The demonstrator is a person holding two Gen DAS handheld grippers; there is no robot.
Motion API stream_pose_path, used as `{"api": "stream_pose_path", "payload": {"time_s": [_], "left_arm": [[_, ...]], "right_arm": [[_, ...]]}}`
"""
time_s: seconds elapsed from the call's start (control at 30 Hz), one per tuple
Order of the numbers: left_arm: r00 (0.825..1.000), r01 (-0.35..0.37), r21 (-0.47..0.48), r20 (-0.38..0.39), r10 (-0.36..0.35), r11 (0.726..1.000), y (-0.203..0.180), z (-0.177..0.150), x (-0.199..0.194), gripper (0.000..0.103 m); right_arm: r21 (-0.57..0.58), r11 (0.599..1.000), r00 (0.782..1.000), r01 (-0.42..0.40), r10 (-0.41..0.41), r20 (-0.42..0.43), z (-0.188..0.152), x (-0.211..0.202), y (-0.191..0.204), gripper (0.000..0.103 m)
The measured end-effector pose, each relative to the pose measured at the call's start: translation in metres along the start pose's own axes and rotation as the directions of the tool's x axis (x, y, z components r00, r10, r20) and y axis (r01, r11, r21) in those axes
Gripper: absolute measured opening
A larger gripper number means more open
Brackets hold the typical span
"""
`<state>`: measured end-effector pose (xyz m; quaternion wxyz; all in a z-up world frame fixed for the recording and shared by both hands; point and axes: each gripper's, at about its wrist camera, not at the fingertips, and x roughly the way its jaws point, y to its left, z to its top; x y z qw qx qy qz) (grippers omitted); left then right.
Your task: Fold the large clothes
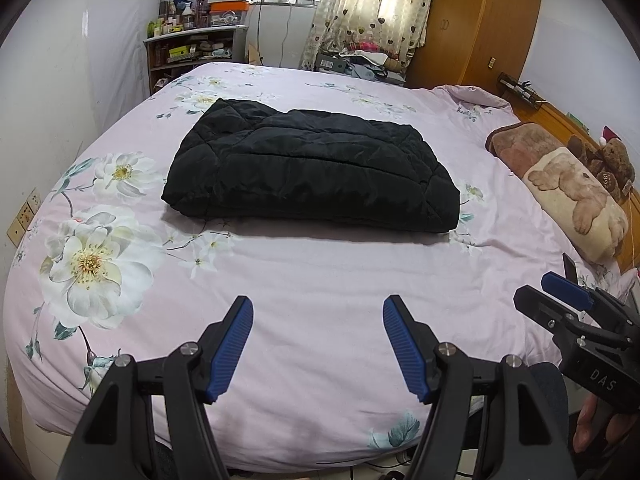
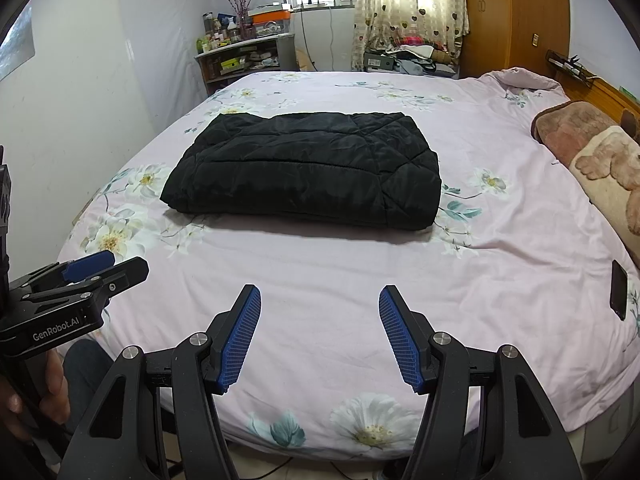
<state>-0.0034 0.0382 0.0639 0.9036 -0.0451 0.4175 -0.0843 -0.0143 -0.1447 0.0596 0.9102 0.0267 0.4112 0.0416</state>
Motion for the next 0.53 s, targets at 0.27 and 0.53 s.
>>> {"api": "stream_pose_path", "payload": {"time_s": [0.27, 0.53], "left_arm": [[1.0, -0.013, 0.0, 0.01, 0.013, 1.0, 0.0026, -0.0005, 0.0029, 0.069], [1.0, -0.016, -0.005, 0.013, 0.016, 1.0, 0.0072, 0.0002, 0.0049, 0.069]], "right_arm": [[-0.002, 1.0, 1.0, 0.002, -0.002, -0.002, -0.0018, 0.0011, -0.003, 0.062], [-0.005, 1.0, 1.0, 0.002, -0.002, -0.003, -0.0017, 0.0014, -0.0055, 0.062]]}}
